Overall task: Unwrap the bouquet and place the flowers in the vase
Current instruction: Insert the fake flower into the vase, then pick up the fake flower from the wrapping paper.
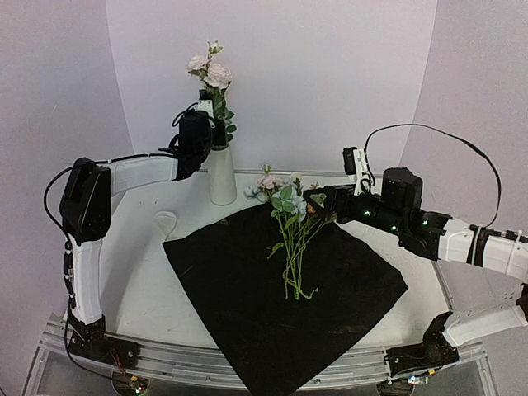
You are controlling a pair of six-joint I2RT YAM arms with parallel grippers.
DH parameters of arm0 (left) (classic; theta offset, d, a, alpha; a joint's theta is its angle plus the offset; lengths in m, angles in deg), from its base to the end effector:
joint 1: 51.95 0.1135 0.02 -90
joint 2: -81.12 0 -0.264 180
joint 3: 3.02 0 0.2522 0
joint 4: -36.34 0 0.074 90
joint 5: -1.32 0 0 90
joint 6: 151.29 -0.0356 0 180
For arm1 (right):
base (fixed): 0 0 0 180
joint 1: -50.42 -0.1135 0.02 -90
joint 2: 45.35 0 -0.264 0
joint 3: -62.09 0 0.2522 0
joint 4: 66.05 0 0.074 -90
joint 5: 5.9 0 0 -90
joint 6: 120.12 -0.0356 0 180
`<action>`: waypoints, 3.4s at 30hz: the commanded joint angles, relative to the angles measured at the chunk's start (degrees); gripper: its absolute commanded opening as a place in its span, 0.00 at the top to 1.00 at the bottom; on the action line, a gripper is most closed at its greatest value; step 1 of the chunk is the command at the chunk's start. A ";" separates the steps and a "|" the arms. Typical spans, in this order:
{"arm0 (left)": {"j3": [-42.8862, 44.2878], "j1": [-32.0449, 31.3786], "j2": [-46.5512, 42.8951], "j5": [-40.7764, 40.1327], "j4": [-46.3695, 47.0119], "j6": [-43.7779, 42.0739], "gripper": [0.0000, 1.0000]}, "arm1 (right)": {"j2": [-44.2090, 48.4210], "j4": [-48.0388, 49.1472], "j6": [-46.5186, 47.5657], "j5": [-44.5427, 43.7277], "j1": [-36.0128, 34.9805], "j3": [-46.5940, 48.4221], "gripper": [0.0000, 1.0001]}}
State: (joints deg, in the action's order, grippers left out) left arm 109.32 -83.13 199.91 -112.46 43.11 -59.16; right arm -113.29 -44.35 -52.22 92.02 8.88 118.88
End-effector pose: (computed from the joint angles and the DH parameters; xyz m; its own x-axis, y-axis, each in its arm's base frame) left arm 0.4389 -0.2488 0.3171 0.0000 -0.0397 -0.9992 0.1289 0.9909 -0.0394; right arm 0.2031 0.1865 0.3294 -0.1583 0.3576 -0.9204 -0.7541 0.5580 0.3465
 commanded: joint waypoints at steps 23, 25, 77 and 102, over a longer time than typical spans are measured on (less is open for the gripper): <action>-21.32 0.34 -13.19 6.02 2.71 12.64 0.28 | -5.11 0.00 -4.22 -0.51 -0.03 1.72 0.11; -23.18 0.34 -14.68 7.82 2.65 13.82 0.27 | -6.16 -0.21 -5.03 -1.21 -0.03 1.72 0.12; -38.52 -10.39 -12.04 34.13 -0.76 36.26 0.07 | -39.49 -24.14 -17.29 -6.65 0.49 22.05 0.65; -38.00 -10.49 -11.04 34.60 -1.17 35.91 0.09 | -45.42 -25.95 -12.34 -0.84 0.23 26.58 0.75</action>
State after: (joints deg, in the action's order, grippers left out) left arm 68.92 -93.51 188.50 -78.27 41.61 -23.29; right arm -157.62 -67.96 -65.37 90.81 9.26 143.37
